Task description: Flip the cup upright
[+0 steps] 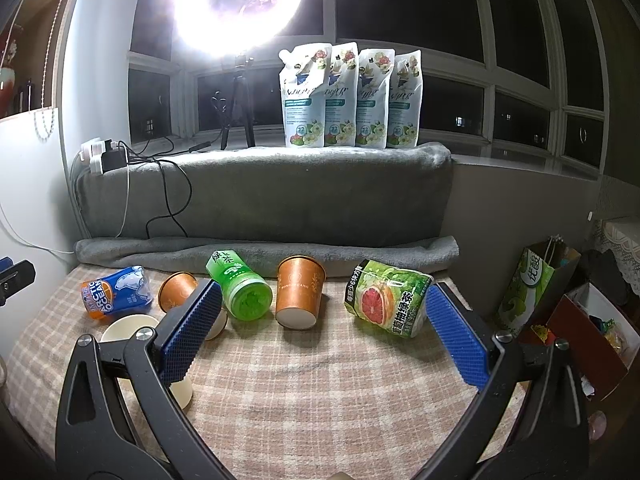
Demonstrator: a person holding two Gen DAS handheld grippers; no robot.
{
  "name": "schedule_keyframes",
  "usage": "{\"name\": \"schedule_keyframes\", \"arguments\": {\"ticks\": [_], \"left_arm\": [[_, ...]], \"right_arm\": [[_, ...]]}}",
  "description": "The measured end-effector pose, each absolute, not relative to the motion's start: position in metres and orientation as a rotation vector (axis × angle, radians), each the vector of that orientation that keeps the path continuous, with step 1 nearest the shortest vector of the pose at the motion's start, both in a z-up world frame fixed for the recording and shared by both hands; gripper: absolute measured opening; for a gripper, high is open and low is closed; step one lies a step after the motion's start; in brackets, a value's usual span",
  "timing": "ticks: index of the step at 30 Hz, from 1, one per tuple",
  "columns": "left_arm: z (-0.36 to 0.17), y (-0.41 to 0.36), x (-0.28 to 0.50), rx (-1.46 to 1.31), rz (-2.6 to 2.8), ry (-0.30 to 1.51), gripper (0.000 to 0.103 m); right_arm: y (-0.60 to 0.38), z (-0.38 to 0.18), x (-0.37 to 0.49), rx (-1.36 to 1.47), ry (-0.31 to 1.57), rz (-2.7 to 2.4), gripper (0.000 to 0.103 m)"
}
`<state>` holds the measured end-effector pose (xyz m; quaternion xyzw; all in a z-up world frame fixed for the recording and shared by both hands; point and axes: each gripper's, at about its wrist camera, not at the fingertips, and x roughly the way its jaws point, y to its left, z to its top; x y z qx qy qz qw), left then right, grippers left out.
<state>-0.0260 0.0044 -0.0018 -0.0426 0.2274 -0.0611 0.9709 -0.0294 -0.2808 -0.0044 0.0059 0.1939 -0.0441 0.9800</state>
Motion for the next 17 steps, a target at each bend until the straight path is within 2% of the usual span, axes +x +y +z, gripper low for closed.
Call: {"name": "schedule_keyframes", "arguments": {"ticks": [17], "left_arm": [[-0.0025, 0.0028, -0.0287, -0.071, -0.117, 0.441, 0.102]], "right_arm": [[-0.2791, -0.0082, -0.0286, 0.009, 0.396, -0.08, 0.103]]}}
